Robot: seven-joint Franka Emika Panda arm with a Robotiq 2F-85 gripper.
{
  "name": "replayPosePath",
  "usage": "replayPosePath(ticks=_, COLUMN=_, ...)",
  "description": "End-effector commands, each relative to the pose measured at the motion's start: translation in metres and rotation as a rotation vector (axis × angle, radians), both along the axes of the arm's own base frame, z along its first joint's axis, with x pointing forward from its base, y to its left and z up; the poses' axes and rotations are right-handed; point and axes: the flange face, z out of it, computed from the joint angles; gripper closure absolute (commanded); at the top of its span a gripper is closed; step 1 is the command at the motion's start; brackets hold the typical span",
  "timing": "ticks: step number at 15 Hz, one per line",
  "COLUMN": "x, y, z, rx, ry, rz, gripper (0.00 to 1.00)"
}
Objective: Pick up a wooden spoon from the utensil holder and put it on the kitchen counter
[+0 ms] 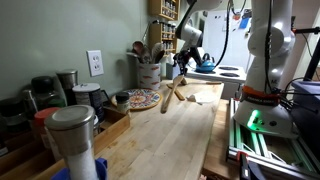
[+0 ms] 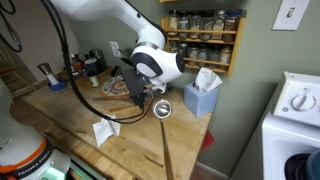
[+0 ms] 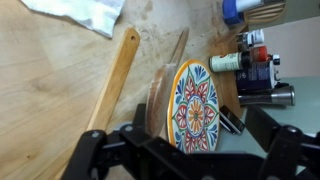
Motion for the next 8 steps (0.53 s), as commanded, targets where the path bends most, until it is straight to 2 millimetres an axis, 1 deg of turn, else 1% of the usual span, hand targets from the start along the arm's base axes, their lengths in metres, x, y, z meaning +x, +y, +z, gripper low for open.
replayPosePath(ticks=1, x=-0.019, y=0.02, z=0.032, rx=-0.127, ry=0.038, rz=-0.073, gripper=0.0)
replayPosePath(ticks=3, x=-0.021, y=0.025, z=0.047, rx=-0.177, ry=0.049, rz=-0.093, gripper=0.0)
replayPosePath(ticks=5, x=-0.021, y=0.029, z=0.055, rx=-0.203, ry=0.065, rz=-0.097, gripper=0.0)
replayPosePath(ticks=8, x=-0.018, y=0.025, z=0.055, rx=-0.237, ry=0.09, rz=-0.13, gripper=0.0)
